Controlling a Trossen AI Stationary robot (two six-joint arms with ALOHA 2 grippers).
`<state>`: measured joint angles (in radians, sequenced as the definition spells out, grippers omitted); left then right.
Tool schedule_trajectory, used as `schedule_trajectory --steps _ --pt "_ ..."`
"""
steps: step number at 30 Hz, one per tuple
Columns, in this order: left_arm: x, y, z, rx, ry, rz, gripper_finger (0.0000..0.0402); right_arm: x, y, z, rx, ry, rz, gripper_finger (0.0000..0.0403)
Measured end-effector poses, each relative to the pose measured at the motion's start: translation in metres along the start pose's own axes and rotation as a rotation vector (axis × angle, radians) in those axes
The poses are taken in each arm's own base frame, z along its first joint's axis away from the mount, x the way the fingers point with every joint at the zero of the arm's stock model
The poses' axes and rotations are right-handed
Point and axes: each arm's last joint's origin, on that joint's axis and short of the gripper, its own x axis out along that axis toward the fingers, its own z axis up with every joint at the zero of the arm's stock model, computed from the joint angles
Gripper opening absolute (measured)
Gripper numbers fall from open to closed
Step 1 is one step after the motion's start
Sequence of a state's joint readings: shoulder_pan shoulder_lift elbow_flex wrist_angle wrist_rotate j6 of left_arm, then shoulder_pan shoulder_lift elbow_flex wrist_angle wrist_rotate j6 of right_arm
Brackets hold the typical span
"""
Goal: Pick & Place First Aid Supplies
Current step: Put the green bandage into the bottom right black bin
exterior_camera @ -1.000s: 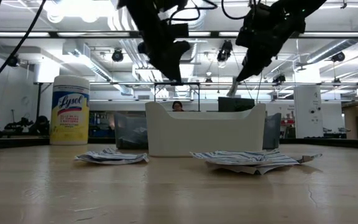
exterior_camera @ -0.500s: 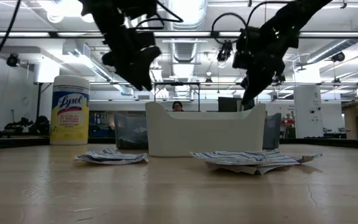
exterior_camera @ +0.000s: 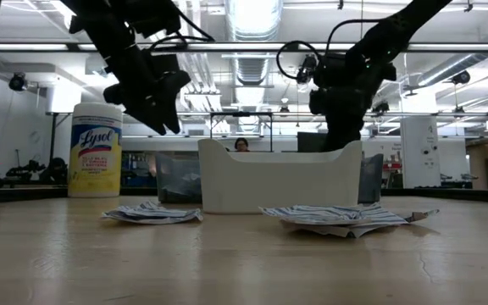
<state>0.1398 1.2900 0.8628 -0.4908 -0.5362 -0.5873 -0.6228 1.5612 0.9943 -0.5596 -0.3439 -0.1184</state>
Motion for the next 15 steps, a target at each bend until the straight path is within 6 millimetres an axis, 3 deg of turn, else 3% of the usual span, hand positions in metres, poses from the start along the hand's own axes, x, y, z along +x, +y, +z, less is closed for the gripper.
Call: schedule_trajectory --steps 15 --pt "0.004 0.001 -0.006 0.008 0.002 0.001 0.0197 0.011 -0.006 0.002 0.412 -0.164 0.075 0.0008"
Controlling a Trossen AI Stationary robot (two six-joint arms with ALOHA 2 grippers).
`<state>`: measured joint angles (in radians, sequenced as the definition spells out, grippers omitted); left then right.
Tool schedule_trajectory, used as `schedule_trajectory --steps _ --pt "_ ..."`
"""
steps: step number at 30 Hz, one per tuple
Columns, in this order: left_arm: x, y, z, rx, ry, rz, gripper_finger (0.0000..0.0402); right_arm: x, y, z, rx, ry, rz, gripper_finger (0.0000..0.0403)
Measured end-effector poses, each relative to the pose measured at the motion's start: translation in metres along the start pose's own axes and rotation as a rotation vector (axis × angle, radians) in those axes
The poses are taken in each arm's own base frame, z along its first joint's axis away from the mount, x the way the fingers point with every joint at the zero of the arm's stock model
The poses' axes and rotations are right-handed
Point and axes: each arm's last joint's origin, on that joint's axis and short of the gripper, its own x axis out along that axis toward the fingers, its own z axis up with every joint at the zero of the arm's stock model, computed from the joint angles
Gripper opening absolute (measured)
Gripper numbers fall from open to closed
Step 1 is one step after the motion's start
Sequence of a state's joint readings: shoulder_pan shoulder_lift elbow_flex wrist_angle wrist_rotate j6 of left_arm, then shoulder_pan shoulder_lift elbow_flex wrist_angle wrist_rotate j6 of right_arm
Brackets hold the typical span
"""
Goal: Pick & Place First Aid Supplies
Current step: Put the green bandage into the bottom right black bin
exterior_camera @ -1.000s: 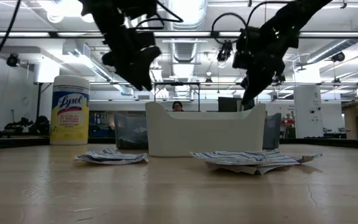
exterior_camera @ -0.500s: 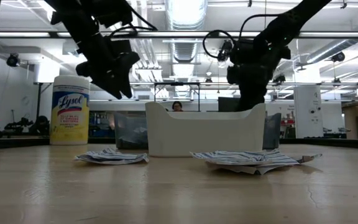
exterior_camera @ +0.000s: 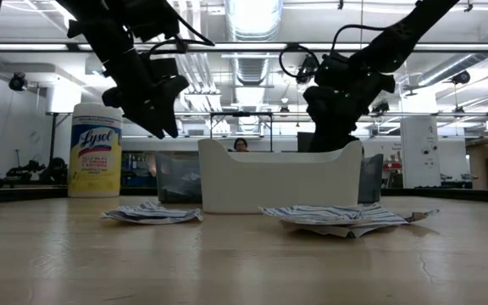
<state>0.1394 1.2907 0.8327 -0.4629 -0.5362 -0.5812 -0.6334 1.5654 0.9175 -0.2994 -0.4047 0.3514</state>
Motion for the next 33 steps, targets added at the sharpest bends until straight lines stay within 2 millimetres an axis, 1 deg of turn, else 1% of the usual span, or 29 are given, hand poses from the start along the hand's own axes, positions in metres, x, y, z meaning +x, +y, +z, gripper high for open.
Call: schedule_trajectory --steps 3,6,10,15,27,33 --pt "0.001 0.000 -0.002 0.003 0.004 0.003 0.0197 0.003 -0.001 -0.003 0.042 -0.015 0.006 0.0008" --pt "0.001 0.000 -0.002 0.004 0.004 0.003 0.0197 0.006 -0.004 -0.006 0.069 -0.037 -0.024 0.0008" --pt "0.001 0.000 -0.001 0.005 0.002 0.006 0.0197 0.007 -0.007 -0.011 0.085 -0.041 -0.059 0.0008" --pt "0.001 0.001 -0.001 0.005 0.000 0.008 0.0197 0.008 -0.007 -0.012 0.081 -0.047 -0.093 0.0008" --pt "0.001 0.000 0.000 -0.005 -0.014 0.001 0.0197 0.008 -0.001 -0.009 0.066 -0.079 -0.066 0.0008" --pt "0.001 -0.002 0.002 -0.001 -0.033 -0.011 0.0197 0.003 0.008 0.001 0.046 -0.119 -0.051 0.0008"
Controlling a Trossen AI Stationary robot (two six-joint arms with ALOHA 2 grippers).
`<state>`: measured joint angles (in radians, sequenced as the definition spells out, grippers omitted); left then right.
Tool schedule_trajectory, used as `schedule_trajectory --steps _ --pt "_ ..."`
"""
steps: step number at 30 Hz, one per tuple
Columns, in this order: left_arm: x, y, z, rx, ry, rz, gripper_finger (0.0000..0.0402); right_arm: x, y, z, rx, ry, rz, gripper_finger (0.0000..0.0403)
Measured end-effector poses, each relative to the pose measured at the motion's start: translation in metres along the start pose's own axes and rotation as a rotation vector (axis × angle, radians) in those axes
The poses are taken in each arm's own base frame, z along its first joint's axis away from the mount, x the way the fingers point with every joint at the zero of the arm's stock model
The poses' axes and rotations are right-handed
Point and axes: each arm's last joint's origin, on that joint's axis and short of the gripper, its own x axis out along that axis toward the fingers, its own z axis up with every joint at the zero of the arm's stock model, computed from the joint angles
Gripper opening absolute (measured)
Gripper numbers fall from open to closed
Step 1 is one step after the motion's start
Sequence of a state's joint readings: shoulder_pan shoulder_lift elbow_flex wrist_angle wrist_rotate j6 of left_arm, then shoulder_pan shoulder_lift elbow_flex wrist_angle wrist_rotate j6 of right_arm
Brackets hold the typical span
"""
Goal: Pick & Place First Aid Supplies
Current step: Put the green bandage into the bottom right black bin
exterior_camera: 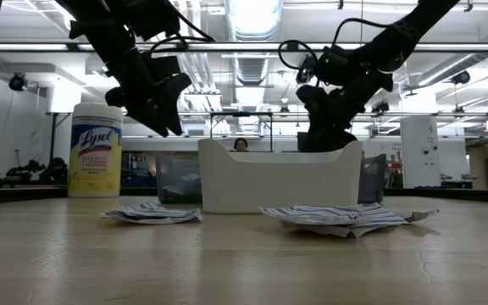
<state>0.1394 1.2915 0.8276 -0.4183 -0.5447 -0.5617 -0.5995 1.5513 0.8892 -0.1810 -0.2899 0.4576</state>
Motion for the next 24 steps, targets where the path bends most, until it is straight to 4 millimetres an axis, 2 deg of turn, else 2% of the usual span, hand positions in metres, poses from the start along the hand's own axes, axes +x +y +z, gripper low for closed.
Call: schedule_trajectory --steps 14,24 --pt "0.000 0.000 0.000 0.007 0.000 0.000 0.0197 0.000 -0.001 -0.007 -0.003 0.073 -0.034 0.0008" --pt "0.000 0.000 0.000 0.010 0.000 0.000 0.0197 0.005 0.007 -0.014 -0.065 0.117 -0.024 0.0017"
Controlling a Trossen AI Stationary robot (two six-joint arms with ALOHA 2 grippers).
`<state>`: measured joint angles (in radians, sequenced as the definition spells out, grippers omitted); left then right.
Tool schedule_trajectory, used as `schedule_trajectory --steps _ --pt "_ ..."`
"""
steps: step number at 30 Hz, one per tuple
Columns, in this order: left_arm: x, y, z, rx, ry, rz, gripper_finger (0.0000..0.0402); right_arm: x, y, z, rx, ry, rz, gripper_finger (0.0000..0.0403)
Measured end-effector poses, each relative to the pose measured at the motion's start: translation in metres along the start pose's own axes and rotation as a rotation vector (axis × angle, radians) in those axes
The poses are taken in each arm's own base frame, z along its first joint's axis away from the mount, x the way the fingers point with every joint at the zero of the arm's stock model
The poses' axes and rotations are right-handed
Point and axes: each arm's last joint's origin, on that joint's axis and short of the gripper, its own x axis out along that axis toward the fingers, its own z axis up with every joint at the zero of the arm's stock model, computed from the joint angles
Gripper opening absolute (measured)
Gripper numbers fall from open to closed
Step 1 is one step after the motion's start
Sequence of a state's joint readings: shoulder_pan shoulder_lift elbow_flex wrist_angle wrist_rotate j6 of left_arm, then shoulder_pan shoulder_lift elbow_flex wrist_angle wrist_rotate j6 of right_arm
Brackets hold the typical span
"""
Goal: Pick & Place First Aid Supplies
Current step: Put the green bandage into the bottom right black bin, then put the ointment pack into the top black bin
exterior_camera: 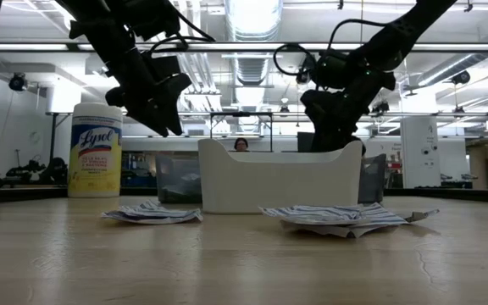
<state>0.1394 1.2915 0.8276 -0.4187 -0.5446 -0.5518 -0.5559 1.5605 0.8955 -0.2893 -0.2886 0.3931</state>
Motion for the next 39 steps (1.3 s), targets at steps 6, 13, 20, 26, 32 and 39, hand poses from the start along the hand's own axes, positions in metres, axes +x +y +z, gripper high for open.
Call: schedule_trajectory --steps 6,13,20,26,32,39 --pt "0.000 0.000 0.000 0.000 0.000 0.000 0.0197 0.007 0.000 -0.002 -0.004 0.023 -0.004 0.0056" --pt "0.000 0.000 0.000 0.018 0.001 0.000 0.0197 -0.008 0.009 0.007 -0.029 -0.012 0.012 0.0087" --pt "0.000 0.000 0.000 0.021 0.003 -0.003 0.0197 -0.055 0.023 0.011 -0.125 0.020 -0.099 0.0086" --pt "0.000 0.000 0.000 0.021 0.003 -0.005 0.0197 -0.068 0.030 0.005 -0.168 -0.013 -0.109 0.0075" --pt "-0.001 -0.003 -0.002 0.023 0.023 -0.045 0.0197 -0.090 0.040 -0.008 -0.204 0.005 -0.095 0.0079" --pt "-0.005 -0.010 -0.006 0.015 0.082 -0.153 0.0197 -0.131 0.067 -0.050 -0.349 0.052 0.013 0.0073"
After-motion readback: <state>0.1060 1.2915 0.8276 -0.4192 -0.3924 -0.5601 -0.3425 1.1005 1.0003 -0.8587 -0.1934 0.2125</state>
